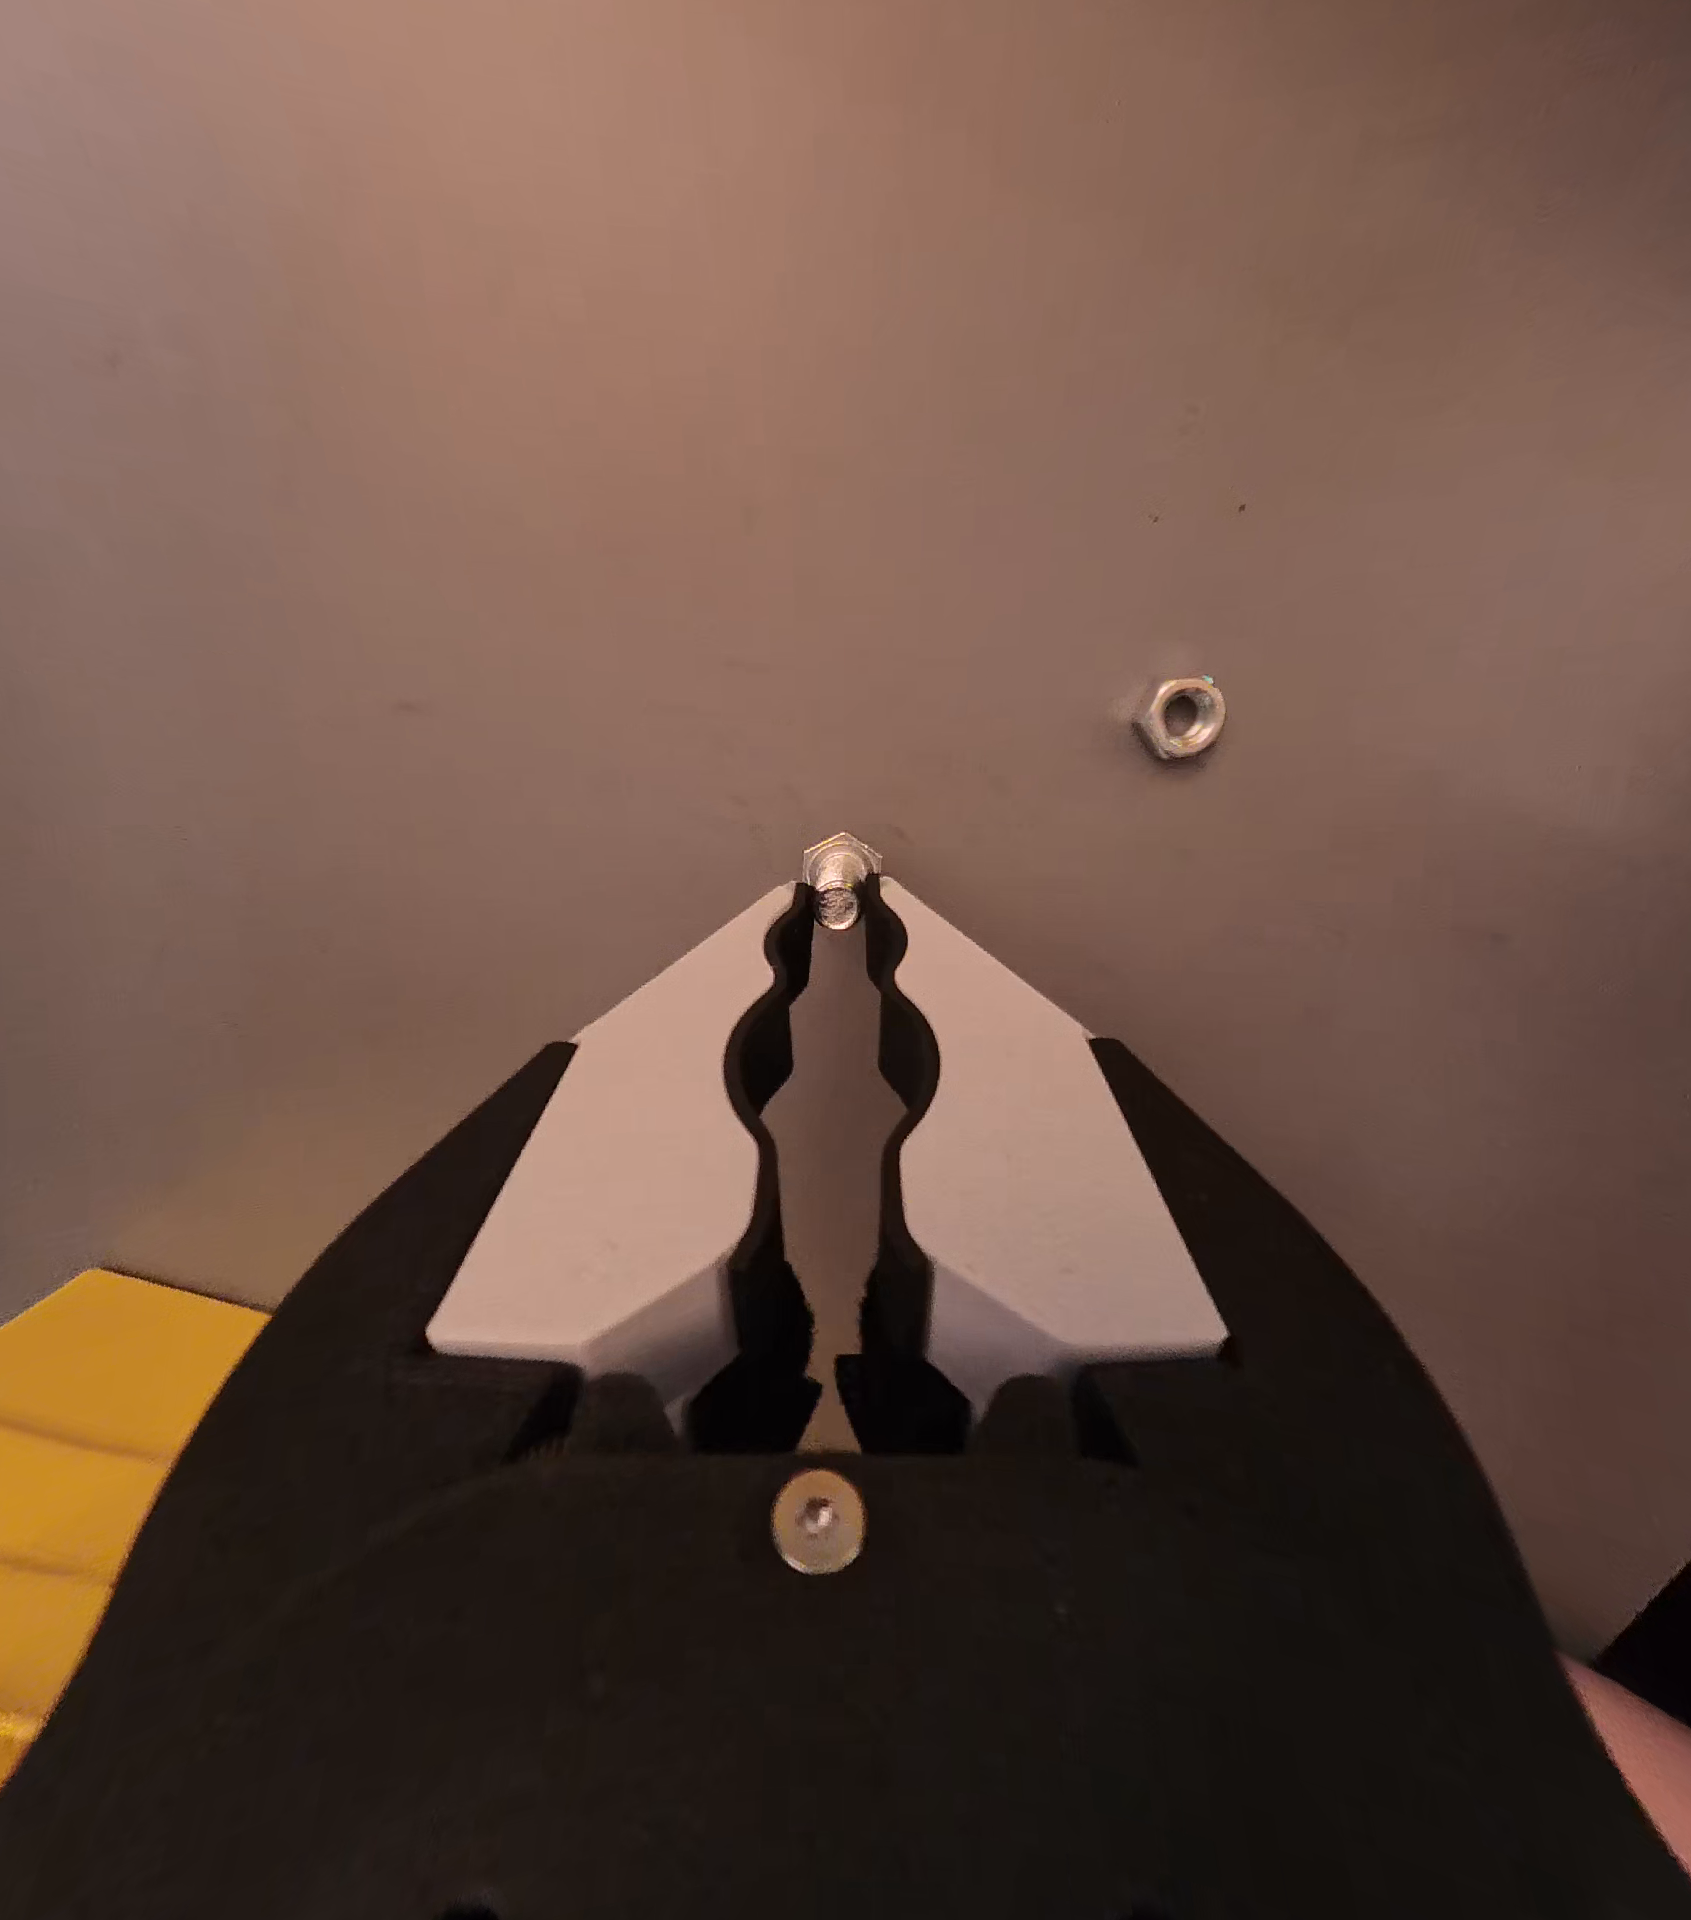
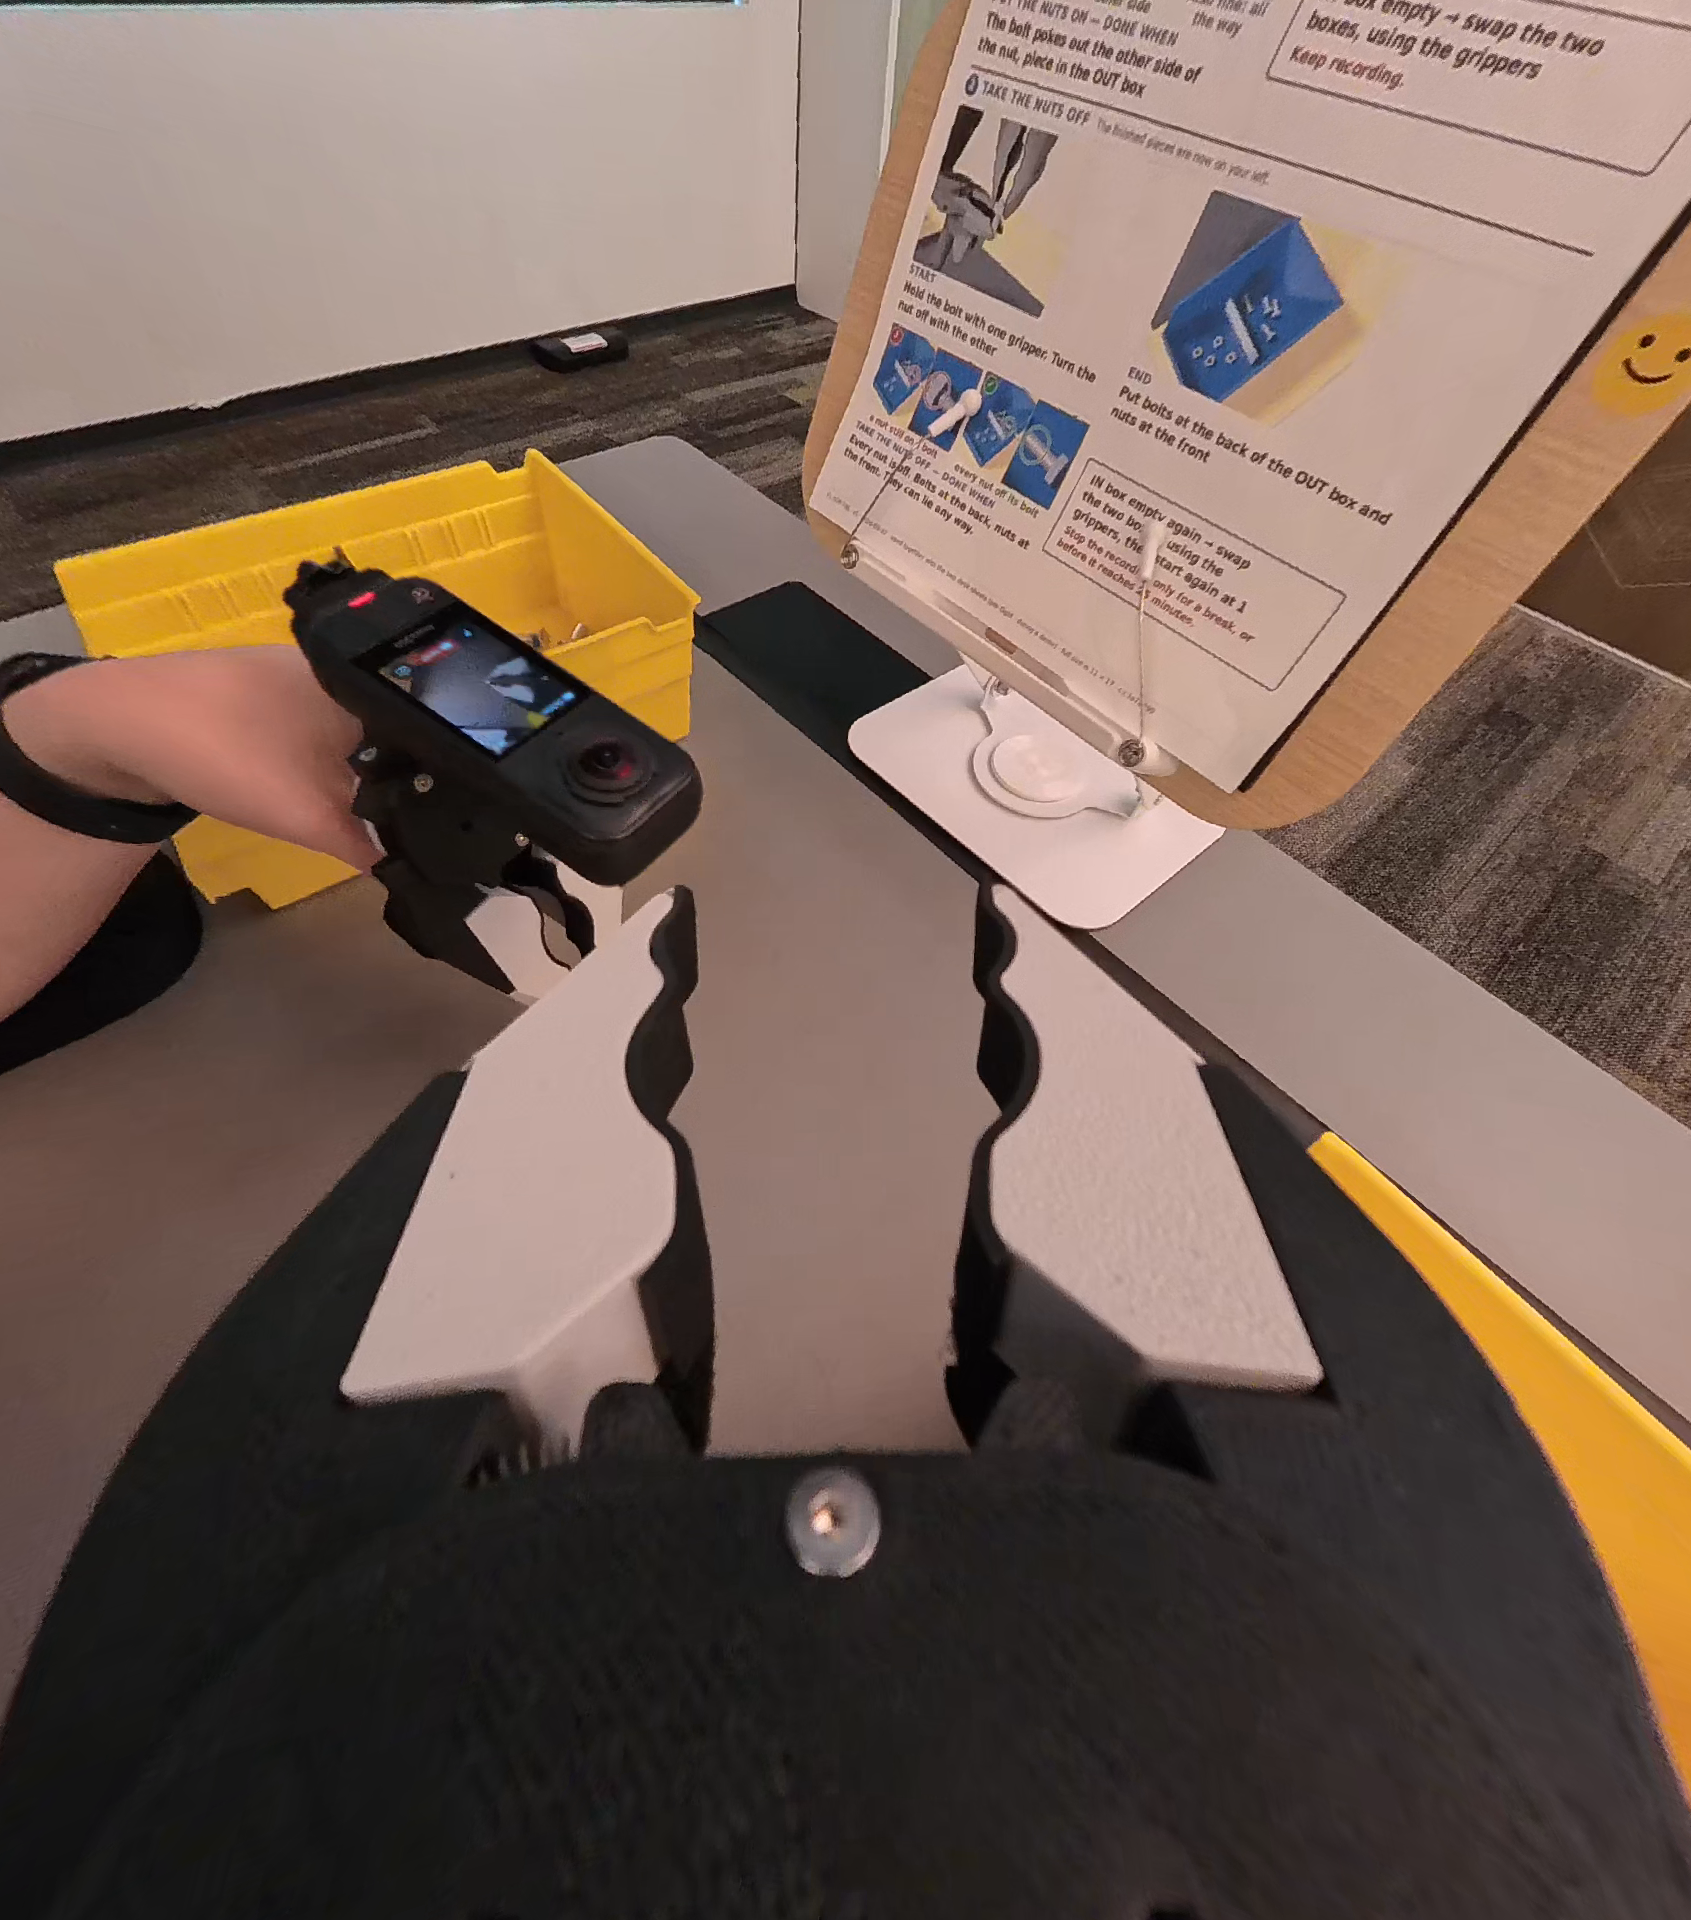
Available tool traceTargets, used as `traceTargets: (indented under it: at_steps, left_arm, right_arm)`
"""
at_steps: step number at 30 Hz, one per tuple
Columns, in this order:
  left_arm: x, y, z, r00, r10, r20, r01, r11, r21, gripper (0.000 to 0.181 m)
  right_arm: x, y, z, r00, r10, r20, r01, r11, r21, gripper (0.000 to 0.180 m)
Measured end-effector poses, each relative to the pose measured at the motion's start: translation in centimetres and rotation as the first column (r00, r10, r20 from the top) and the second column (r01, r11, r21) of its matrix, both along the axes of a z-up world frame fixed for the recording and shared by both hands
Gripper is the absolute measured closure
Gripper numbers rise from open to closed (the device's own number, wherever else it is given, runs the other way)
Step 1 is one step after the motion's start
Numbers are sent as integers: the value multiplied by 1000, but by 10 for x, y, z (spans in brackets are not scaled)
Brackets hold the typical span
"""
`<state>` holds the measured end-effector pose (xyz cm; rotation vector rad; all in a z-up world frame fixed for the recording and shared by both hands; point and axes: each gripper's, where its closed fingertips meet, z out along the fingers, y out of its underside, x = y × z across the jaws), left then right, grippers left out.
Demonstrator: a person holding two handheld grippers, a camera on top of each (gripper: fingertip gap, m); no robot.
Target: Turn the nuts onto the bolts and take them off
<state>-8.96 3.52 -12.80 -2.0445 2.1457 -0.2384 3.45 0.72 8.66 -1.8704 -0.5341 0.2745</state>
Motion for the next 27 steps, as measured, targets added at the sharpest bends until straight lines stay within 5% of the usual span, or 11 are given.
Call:
traceTargets:
  at_steps: [18,22,27]
  left_arm:
    - [-10,-7,-11,997,-33,-70,32,999,-18,163]
    - [-16,0,12,1000,0,-15,1,1000,18,154]
    - [-19,15,76,972,64,227,-86,992,89,155]
  right_arm:
    - [-18,-8,-29,979,132,157,-119,989,-88,130]
    - [-41,-36,-71,868,374,327,-303,920,-249,136]
    - [-62,-42,-120,741,513,434,-331,840,-429,139]
